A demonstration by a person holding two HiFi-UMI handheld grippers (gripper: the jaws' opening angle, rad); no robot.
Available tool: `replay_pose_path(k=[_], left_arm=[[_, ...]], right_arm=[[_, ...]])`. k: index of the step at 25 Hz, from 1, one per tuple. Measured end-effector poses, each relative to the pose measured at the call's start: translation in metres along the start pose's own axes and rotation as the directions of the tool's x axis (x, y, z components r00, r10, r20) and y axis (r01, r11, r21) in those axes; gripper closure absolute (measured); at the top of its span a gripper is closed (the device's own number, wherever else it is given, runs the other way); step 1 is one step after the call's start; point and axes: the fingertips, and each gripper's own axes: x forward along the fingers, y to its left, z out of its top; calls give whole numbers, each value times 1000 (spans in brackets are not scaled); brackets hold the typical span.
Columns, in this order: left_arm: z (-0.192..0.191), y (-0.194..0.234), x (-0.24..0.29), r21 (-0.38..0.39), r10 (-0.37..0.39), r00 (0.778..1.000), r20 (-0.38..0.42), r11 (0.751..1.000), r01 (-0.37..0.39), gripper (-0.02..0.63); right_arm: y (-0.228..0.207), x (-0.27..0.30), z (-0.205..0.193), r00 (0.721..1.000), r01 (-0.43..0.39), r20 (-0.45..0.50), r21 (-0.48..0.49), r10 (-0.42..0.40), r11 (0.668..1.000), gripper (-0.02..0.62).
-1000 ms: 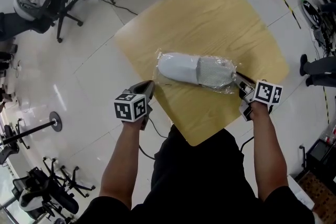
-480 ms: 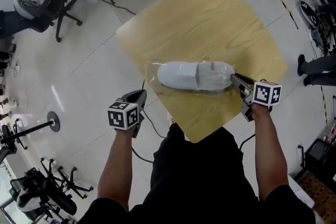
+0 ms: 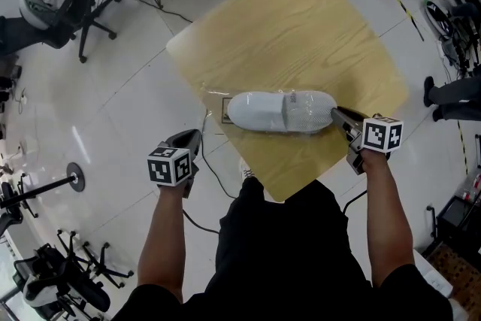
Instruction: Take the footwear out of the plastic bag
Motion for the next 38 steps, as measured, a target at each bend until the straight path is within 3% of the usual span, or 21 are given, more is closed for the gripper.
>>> replay_pose_path(k=[7, 10, 12, 13, 15, 17, 19, 20, 21, 22, 24, 26, 28, 30, 31, 34, 38], left_arm=[[-2, 11, -2, -16, 49, 999, 6, 999, -49, 598], [3, 21, -12, -20, 103, 994, 31, 995, -102, 579], [16, 24, -23, 49, 165, 984, 62, 985, -168, 513], [26, 21, -29, 125, 191, 978, 83, 972, -201, 506], [51, -1, -34, 333, 190, 975, 118, 917, -219, 506], [71, -39, -25, 524, 108, 988, 111, 839, -150, 506], [81, -79, -4, 640, 4, 999, 47, 767, -34, 506], [83, -97, 8, 676, -38, 999, -2, 736, 29, 506], [82, -111, 21, 703, -66, 996, -61, 705, 90, 506], [80, -123, 33, 724, -78, 989, -122, 675, 143, 506], [73, -136, 55, 752, -55, 973, -226, 625, 210, 507], [67, -140, 70, 764, -13, 959, -285, 601, 235, 510], [63, -141, 78, 756, -5, 954, -301, 608, 241, 522], [61, -143, 81, 736, -21, 954, -298, 632, 243, 534], [60, -144, 82, 725, -29, 955, -295, 644, 244, 534], [57, -146, 83, 700, -46, 954, -296, 670, 249, 546], [56, -145, 86, 669, -66, 956, -286, 701, 248, 549]], right_arm=[[-8, -8, -4, 1000, 14, -3, -13, -14, 1000, 518], [-5, -10, -5, 1000, 21, -2, -15, -21, 1000, 518], [-4, -10, -6, 1000, 23, 0, -13, -23, 1000, 518], [-4, -10, -7, 1000, 22, 1, -11, -22, 1000, 518], [-4, -10, -6, 1000, 19, 6, -7, -19, 1000, 517], [-8, -11, -3, 999, 34, 22, -10, -34, 999, 513], [-10, -18, 1, 997, 68, 48, -29, -66, 997, 484], [-9, -23, 3, 995, 79, 67, -37, -76, 996, 431], [-4, -28, 6, 993, 77, 90, -37, -73, 996, 422], [4, -30, 8, 992, 52, 113, -28, -48, 998, 426], [35, -23, 3, 987, -95, 130, 27, 91, 995, 461], [69, -5, -9, 959, -273, 111, 129, 260, 953, 465], [86, 18, -20, 940, -340, 87, 215, 329, 915, 459], [86, 34, -29, 949, -315, 61, 248, 310, 916, 454], [85, 38, -31, 955, -297, 53, 249, 293, 922, 461], [84, 36, -31, 951, -307, 59, 232, 302, 923, 589], [93, 29, -27, 912, -410, 71, 226, 404, 884, 591]])
